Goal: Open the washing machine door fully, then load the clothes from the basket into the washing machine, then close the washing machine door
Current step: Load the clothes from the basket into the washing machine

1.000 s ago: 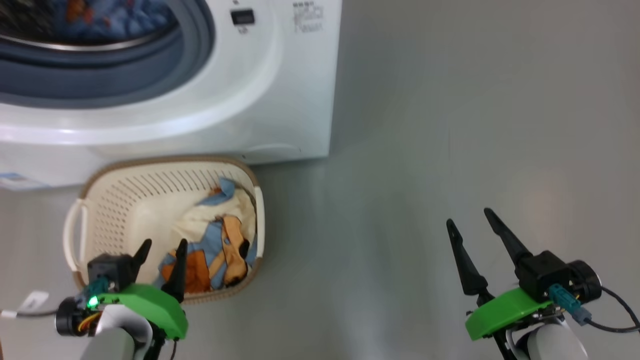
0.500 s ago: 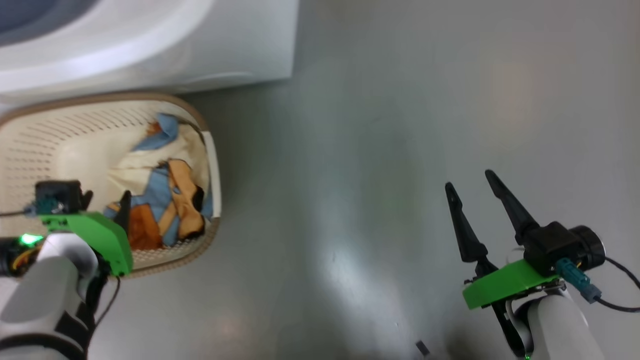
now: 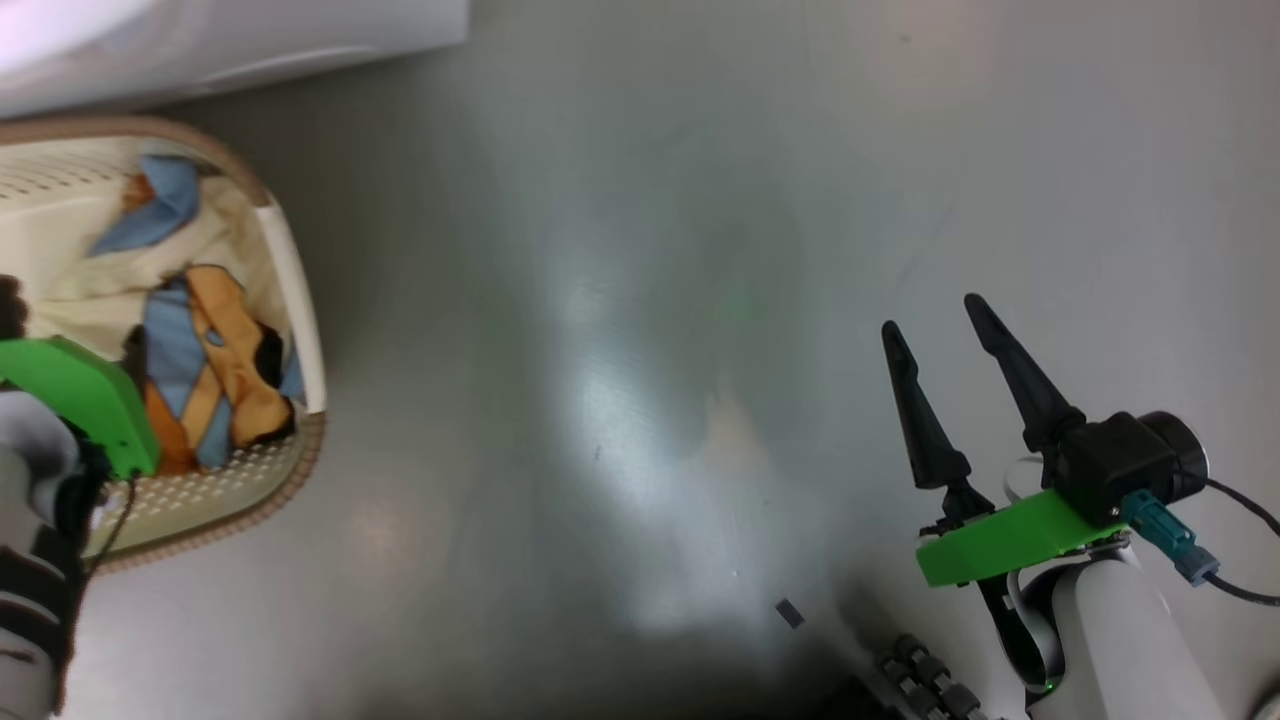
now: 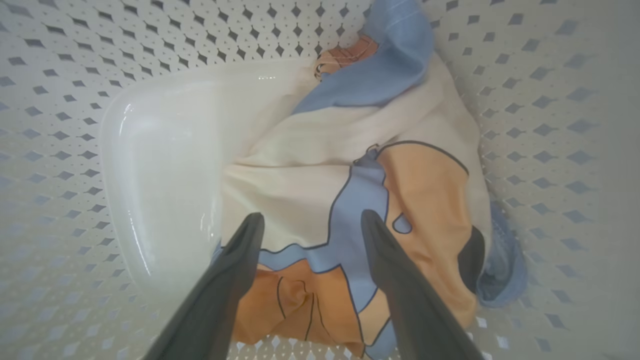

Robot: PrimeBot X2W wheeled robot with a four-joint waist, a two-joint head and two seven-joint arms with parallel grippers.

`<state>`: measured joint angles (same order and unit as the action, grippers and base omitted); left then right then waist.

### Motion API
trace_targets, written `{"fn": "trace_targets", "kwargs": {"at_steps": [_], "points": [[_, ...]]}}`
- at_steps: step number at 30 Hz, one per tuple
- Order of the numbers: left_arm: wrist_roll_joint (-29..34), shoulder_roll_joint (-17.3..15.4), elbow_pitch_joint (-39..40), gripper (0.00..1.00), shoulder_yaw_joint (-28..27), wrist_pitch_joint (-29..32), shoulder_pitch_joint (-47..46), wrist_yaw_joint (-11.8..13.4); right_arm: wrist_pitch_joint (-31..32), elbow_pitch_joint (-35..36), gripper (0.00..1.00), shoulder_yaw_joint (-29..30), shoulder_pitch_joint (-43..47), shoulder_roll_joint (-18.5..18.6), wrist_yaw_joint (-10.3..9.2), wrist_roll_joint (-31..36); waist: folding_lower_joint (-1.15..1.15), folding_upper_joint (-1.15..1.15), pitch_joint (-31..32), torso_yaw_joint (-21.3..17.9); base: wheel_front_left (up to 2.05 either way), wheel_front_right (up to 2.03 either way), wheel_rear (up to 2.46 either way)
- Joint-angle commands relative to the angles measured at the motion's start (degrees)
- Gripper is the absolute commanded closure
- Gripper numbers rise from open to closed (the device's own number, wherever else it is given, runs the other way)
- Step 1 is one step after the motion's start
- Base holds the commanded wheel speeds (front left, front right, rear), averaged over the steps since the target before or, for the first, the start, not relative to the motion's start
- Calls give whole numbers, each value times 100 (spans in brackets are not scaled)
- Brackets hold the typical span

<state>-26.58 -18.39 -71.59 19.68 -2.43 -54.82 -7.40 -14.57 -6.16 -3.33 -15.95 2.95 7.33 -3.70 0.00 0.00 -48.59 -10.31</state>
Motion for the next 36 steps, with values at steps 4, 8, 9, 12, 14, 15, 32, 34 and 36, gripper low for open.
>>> {"fn": "trace_targets", "kwargs": {"at_steps": [4, 8, 9, 12, 14, 15, 32, 34, 36], "points": [[-183, -409, -126, 0, -182, 246, -136, 33, -42, 161, 0, -156, 48, -7, 16, -74, 0, 0, -459, -319, 0, 0, 0], [-165, -431, -174, 0, -134, 333, -204, 109, -42, 174, 0, -143, 87, -7, 16, -77, 0, 0, -510, -341, 0, 0, 0], [-156, -436, -182, 0, -116, 357, -221, 124, -42, 184, 0, -144, 100, -7, 16, -77, 0, 0, -526, -344, 0, 0, 0], [-144, -444, -195, 0, -90, 397, -253, 161, -42, 202, 0, -144, 129, -7, 16, -78, 0, 0, -553, -348, 0, 0, 0], [-133, -446, -204, 0, -62, 431, -285, 195, -42, 221, 0, -133, 164, -7, 16, -70, 0, 0, -580, -347, 0, 0, 0], [-132, -444, -208, 0, -53, 449, -302, 214, -42, 236, 0, -125, 180, -7, 16, -65, 0, 0, -596, -345, 0, 0, 0], [-185, -328, -232, 0, 63, 612, -472, 380, -42, 406, 0, -65, 332, -7, 16, 7, 0, 0, -747, -250, 0, 0, 0], [-203, -321, -234, 7, 81, 643, -478, 368, -42, 401, 0, -71, 315, -7, 16, 9, 0, 0, -753, -249, 0, 0, 0], [-208, -325, -234, 85, 98, 649, -480, 351, -42, 394, 0, -82, 301, -7, 16, 2, 0, 0, -751, -253, 0, 0, 0]]}}
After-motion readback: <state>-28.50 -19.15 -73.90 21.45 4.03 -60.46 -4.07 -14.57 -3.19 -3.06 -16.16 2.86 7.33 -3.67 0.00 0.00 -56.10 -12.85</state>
